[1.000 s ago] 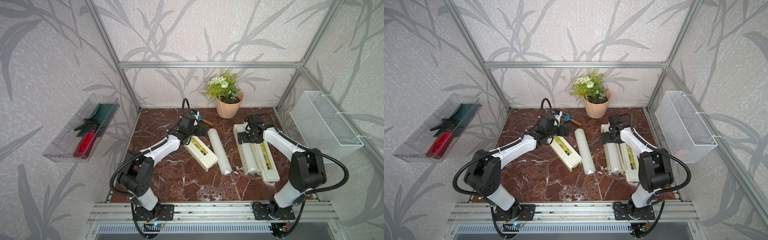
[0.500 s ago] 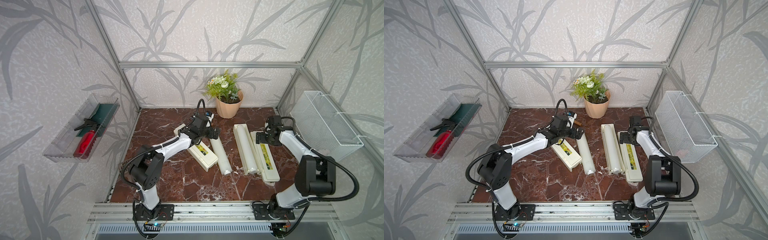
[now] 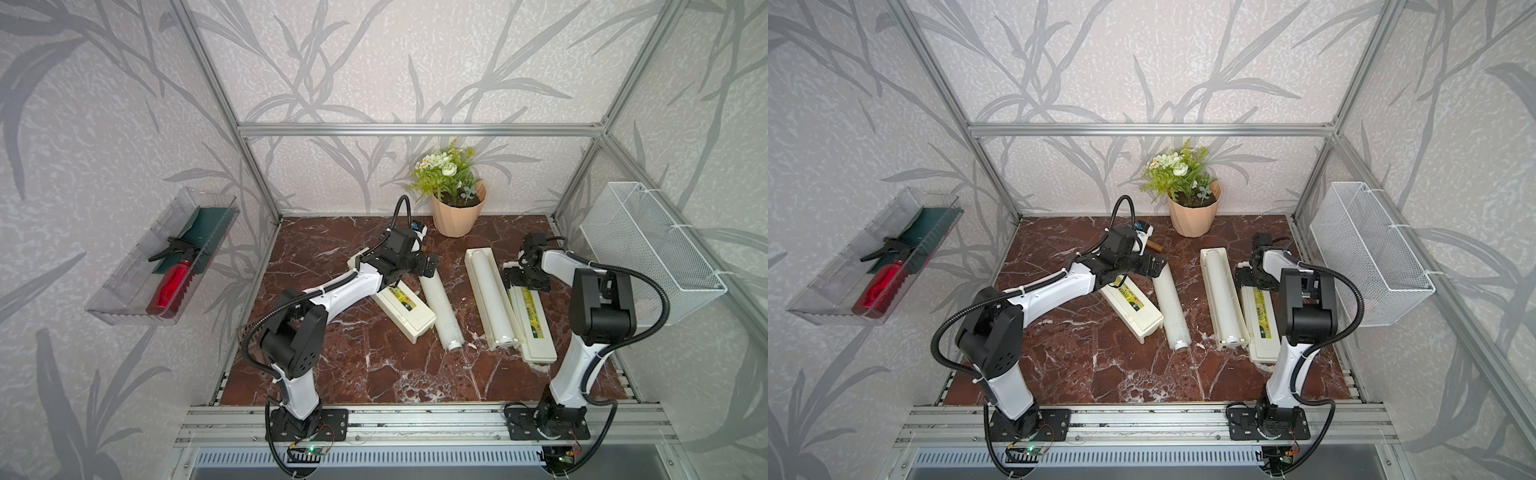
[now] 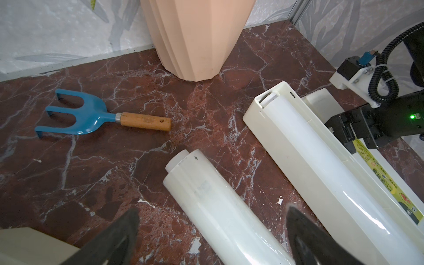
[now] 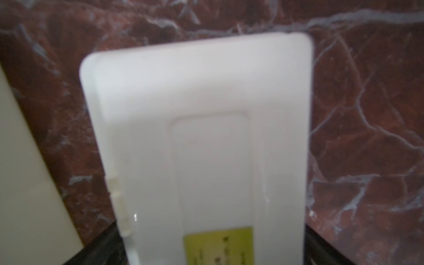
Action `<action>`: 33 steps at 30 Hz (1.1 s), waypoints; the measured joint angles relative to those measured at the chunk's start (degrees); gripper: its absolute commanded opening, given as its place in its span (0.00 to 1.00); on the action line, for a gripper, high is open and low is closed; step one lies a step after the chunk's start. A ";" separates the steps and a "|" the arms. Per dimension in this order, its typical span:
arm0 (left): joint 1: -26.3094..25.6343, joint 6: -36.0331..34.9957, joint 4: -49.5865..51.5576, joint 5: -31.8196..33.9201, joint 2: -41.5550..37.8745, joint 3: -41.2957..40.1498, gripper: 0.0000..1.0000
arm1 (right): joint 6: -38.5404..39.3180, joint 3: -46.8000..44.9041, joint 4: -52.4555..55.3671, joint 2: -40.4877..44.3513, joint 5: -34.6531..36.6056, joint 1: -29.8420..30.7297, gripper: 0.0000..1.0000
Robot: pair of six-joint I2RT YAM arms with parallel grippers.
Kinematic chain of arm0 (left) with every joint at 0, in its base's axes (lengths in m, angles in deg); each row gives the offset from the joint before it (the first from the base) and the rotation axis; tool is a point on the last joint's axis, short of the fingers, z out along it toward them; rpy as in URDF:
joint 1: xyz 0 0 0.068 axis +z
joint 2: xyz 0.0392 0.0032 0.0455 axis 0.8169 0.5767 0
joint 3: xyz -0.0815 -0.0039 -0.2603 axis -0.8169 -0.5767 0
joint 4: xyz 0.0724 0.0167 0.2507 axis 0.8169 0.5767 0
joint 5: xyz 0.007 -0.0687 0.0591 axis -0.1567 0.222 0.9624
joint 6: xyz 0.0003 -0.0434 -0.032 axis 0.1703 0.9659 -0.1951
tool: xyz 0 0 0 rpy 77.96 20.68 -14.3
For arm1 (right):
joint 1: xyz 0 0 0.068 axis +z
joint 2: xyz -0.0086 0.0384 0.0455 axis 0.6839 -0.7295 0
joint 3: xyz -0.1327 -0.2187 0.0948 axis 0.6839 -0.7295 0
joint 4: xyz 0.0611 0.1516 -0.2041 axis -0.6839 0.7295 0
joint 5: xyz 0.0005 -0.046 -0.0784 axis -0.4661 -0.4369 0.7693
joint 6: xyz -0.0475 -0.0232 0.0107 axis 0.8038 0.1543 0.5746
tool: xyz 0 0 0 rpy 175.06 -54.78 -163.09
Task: Put plastic wrap rolls into dispensers
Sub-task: Pick up the lid from the center of the board.
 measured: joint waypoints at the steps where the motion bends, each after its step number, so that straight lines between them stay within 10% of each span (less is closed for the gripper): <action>1: 0.00 -0.17 0.35 0.09 0.15 0.63 0.99 | 0.02 0.31 0.11 -0.22 -0.02 0.02 1.00; 18: 0.70 -1.49 2.10 -0.76 4.68 5.97 0.99 | 1.75 3.13 6.08 0.00 -1.18 0.04 0.78; 33: 2.69 -1.46 0.59 -0.90 1.42 0.52 0.99 | 2.16 13.31 18.97 16.50 -9.64 2.27 0.73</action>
